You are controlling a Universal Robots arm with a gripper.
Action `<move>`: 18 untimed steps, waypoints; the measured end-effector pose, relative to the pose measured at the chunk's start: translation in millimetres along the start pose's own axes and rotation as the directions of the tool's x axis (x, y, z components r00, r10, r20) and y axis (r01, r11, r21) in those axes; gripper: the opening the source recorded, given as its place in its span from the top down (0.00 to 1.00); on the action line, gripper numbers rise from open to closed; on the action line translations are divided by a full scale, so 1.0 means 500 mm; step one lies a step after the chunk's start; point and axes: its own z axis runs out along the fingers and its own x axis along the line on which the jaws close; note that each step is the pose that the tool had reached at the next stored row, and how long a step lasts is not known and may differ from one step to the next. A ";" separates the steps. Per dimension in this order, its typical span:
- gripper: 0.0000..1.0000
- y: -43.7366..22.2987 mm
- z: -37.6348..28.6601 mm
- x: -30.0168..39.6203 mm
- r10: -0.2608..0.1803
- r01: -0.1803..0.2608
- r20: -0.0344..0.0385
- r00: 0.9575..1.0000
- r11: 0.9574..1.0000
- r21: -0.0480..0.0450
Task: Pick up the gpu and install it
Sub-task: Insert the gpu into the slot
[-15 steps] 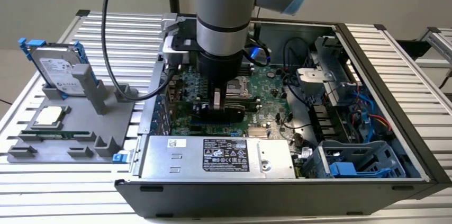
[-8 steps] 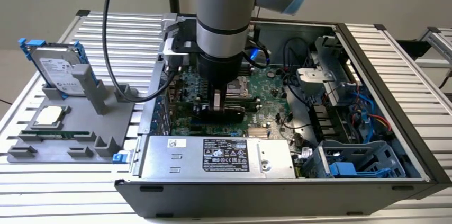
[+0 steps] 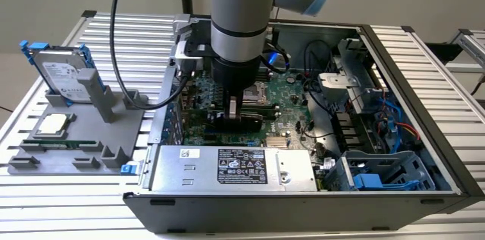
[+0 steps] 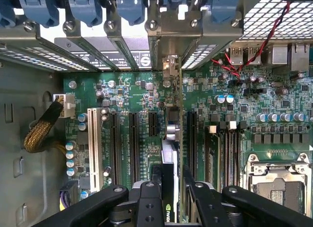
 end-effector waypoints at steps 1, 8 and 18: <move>1.00 0.000 0.000 0.001 0.000 0.000 0.000 1.000 1.000 0.000; 1.00 0.001 0.008 0.002 0.000 0.000 0.000 1.000 1.000 0.000; 1.00 0.001 0.011 0.002 0.000 0.000 0.000 1.000 1.000 0.000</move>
